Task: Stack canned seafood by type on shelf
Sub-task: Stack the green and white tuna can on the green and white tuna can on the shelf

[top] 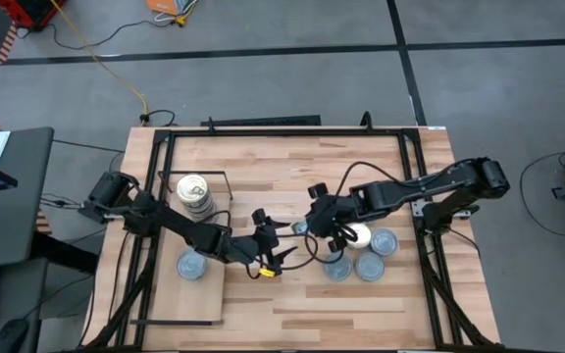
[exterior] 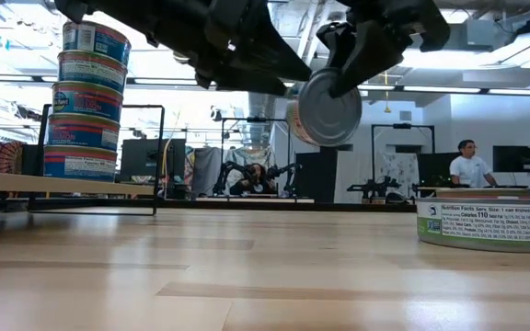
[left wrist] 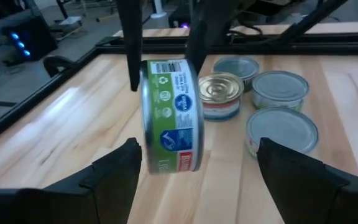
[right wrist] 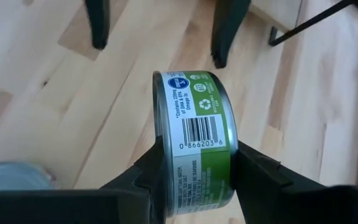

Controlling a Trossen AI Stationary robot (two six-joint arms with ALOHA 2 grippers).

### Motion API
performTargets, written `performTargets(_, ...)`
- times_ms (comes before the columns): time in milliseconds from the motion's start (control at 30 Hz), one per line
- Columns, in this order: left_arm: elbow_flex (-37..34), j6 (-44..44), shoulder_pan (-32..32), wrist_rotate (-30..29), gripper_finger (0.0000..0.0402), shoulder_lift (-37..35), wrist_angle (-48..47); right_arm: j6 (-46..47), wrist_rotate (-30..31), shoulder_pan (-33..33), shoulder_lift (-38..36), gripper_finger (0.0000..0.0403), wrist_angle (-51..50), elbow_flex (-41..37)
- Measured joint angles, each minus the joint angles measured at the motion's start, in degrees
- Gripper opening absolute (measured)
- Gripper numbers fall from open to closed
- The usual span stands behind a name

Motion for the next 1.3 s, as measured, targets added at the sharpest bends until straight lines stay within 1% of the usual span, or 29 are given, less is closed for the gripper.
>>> performTargets(167, 0.0, -0.7, 0.1, -0.6, 0.0306, 0.0, 0.2, 0.0, -0.3, 0.2, 0.0, 0.0169, 4.0, 0.0)
performTargets(233, 0.0, -0.8, 0.0, -1.4, 0.0306, 0.0, 0.1, 0.3, -1.5, 0.5, 0.0, 0.0169, 6.0, 0.0)
performTargets(367, 0.0, -1.3, 0.0, -4.3, 0.0306, 0.0, 0.1, 0.3, -1.6, 1.5, 0.0, 0.0169, 7.4, 0.0)
performTargets(533, 0.0, 0.1, 0.0, -5.3, 0.03, 0.0, 0.1, 1.2, -1.8, 2.6, 0.0, 0.0169, 9.0, 0.0)
performTargets(600, 0.0, 0.8, 0.0, -5.4, 0.0282, 0.0, 0.2, 1.5, -1.7, 2.8, 0.0, 0.017, 9.1, 0.0)
performTargets(667, 0.0, 1.8, 0.0, -6.0, 0.0256, 0.0, 0.2, 2.0, -1.7, 2.7, 0.0, 0.017, 9.0, 0.0)
performTargets(767, 0.0, 2.9, 0.0, -5.8, 0.0203, 0.0, 0.2, 3.0, -1.3, 2.6, 0.0, 0.0171, 9.1, 0.0)
performTargets(867, 0.0, 3.7, 0.0, -4.7, 0.0138, -0.1, 0.1, 3.8, -1.3, 2.6, 0.0, 0.0175, 9.1, 0.0)
performTargets(900, 0.0, 3.7, 0.0, -4.6, 0.0126, -0.1, 0.0, 4.5, -1.3, 2.6, 0.0, 0.018, 9.0, 0.0)
performTargets(967, 0.0, 4.3, -0.2, -4.4, 0.0127, -0.1, -0.3, 5.6, -1.9, 2.6, 0.0, 0.0195, 8.7, 0.0)
performTargets(1100, -0.2, 5.9, -1.0, -4.6, 0.0127, -0.4, -1.8, 6.2, -3.2, 2.7, -0.1, 0.0246, 8.4, 0.0)
performTargets(1167, -0.1, 4.6, -1.5, -4.7, 0.0127, -2.1, -5.7, 5.9, -3.2, 2.7, -0.7, 0.027, 5.9, 0.9)
performTargets(1233, 0.3, 1.4, -2.2, -4.2, 0.0127, -5.6, -11.9, 5.9, -3.2, 2.3, -1.6, 0.0289, 3.2, 3.2)
performTargets(1300, 0.4, -2.5, -3.0, -0.7, 0.0127, -10.0, -18.2, 6.1, -3.2, 2.0, -3.3, 0.0303, 0.4, 5.2)
